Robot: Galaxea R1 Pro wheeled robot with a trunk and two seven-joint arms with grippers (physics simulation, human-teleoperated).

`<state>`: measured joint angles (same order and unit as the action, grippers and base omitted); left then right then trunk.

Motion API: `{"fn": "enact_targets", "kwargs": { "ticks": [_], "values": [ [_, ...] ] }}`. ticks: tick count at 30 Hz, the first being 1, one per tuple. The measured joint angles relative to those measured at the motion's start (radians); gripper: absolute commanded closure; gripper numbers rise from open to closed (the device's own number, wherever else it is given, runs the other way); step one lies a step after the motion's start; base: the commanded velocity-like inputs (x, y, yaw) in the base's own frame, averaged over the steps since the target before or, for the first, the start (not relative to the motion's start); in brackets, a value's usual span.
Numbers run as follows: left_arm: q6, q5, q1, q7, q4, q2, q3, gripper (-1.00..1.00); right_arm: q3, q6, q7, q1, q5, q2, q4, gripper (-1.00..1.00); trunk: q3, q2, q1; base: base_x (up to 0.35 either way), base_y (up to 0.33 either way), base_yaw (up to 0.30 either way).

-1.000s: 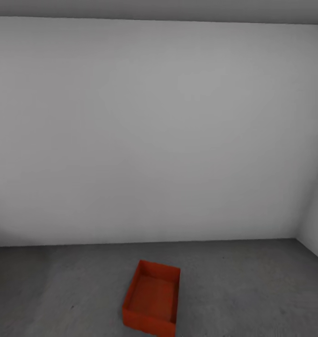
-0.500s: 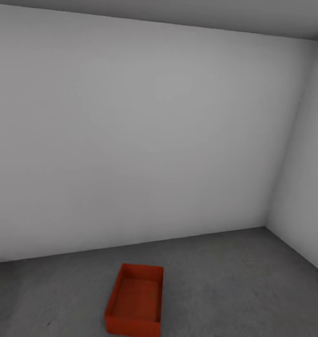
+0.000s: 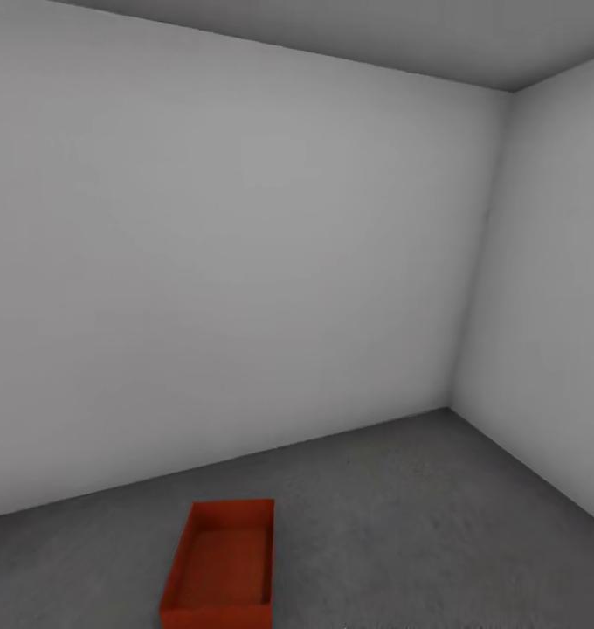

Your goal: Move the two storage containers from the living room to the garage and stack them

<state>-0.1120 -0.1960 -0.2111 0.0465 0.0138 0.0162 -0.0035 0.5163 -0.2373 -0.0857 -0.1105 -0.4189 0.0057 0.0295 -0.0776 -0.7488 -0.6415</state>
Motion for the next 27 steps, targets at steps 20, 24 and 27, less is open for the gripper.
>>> {"fn": "enact_targets", "kwargs": {
  "ticks": [20,24,27],
  "values": [
    [0.000,0.000,0.000,0.000,0.000,0.000,0.000,-1.00,0.000,0.000,0.000,0.000,0.001,0.000,0.000,-1.00,0.000,0.000,0.000,0.000,0.000,-0.298],
    [0.000,-0.001,0.000,0.000,0.000,0.000,0.000,-1.00,0.000,0.000,0.000,0.000,0.001,0.000,0.000,-1.00,0.000,0.000,0.000,0.000,0.000,-0.298],
    [0.000,0.000,0.000,0.000,0.000,0.000,0.000,-1.00,0.000,0.000,0.000,0.000,0.001,0.000,0.000,-1.00,0.000,0.000,0.000,0.000,0.000,-0.298]
  ]
}}
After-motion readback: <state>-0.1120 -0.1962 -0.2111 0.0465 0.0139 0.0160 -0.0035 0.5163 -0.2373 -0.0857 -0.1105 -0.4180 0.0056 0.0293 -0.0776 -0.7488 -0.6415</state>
